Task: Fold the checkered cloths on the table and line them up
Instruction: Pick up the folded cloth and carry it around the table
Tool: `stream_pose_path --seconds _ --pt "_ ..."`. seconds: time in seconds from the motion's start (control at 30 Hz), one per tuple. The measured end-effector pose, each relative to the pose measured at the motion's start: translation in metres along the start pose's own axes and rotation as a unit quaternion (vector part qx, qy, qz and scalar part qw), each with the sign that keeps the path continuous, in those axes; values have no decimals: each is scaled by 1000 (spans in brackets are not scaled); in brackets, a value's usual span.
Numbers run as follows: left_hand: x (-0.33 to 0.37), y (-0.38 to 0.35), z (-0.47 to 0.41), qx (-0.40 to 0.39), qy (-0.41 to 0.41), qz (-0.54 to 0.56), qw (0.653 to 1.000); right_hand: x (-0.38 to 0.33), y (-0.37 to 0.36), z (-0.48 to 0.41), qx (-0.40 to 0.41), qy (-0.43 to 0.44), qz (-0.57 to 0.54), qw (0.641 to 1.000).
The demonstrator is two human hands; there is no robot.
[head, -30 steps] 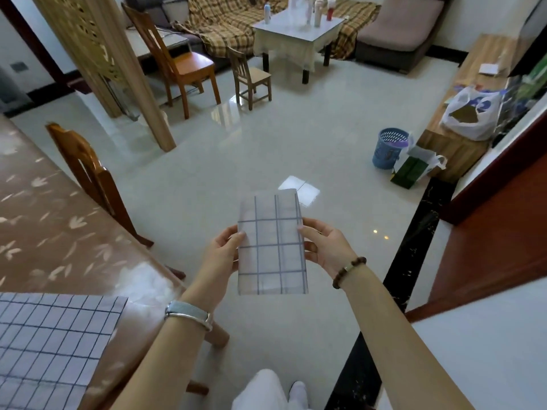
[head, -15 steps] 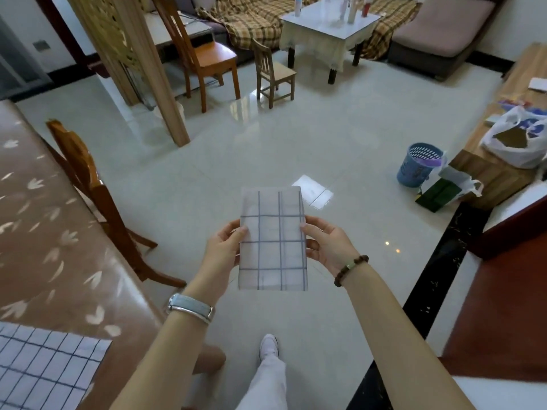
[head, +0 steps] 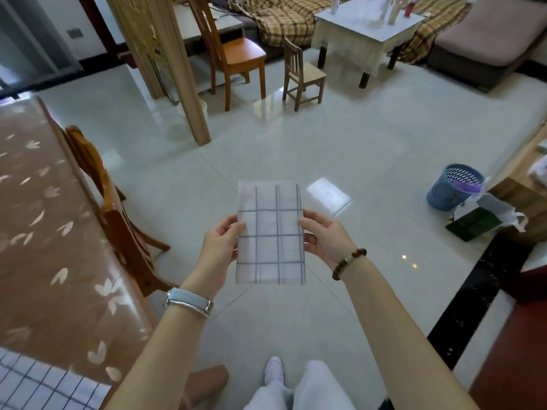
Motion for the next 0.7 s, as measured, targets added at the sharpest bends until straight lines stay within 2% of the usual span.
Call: stream_pose_path --seconds 0.23,0.7 --pt "14 -1 -44 19 3 18 1000 -25 -15 -51 -32 -16 19 999" --pt "63 -25 -147 125 -8 65 990 -101 -42 -189 -124 -71 80 987"
Point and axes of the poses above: each hand's wrist, its own z-axis away from the middle knuckle, its own y-axis out of the back of the hand, x = y × z, the point moved 10 cm from there along -z, towards the middle knuckle, and after that the axes turned 8 degrees about -z, right-handed, at the moved point
